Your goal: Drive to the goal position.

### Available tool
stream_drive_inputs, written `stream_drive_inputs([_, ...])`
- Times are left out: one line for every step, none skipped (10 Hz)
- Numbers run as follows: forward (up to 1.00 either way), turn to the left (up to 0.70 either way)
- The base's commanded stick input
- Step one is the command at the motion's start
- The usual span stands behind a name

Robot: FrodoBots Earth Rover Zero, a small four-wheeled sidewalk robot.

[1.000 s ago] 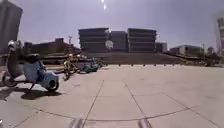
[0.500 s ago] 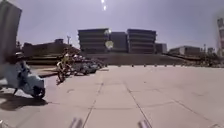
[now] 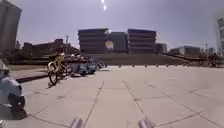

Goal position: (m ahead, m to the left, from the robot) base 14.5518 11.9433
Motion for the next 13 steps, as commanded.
stream_drive_inputs([1.0,0.0])
stream_drive_inputs([1.0,0.0])
stream_drive_inputs([1.0,0.0])
stream_drive_inputs([1.0,0.0])
stream_drive_inputs([1.0,0.0])
stream_drive_inputs([1.0,0.0])
stream_drive_inputs([1.0,0.0])
stream_drive_inputs([1.0,0.0])
stream_drive_inputs([1.0,0.0])
stream_drive_inputs([1.0,0.0])
stream_drive_inputs([1.0,0.0])
stream_drive_inputs([1.0,0.0])
stream_drive_inputs([1.0,0.0])
